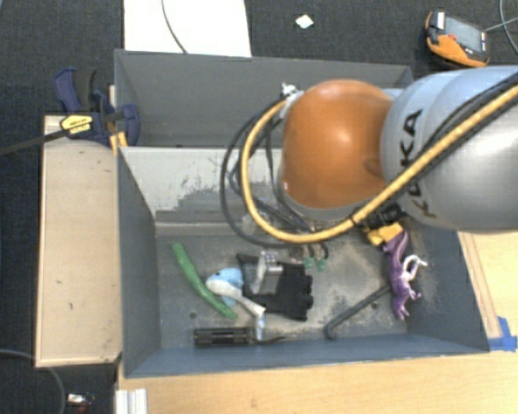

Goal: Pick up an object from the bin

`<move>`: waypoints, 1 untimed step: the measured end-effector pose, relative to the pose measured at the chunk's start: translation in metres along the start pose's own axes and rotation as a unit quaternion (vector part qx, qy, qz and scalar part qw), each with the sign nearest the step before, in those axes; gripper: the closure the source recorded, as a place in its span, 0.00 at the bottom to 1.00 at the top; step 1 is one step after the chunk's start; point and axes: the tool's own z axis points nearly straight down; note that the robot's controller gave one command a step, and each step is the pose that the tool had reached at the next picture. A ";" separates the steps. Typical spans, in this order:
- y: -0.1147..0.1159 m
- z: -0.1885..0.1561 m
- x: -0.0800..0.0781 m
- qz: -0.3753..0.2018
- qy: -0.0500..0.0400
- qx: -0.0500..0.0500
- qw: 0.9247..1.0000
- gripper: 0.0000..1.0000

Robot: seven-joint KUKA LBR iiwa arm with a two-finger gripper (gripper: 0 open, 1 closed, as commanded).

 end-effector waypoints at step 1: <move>-0.059 0.135 -0.003 0.073 -0.002 -0.001 0.997 0.00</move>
Offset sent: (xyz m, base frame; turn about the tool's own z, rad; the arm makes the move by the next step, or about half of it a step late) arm -0.0044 -0.0613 -0.1572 -0.0566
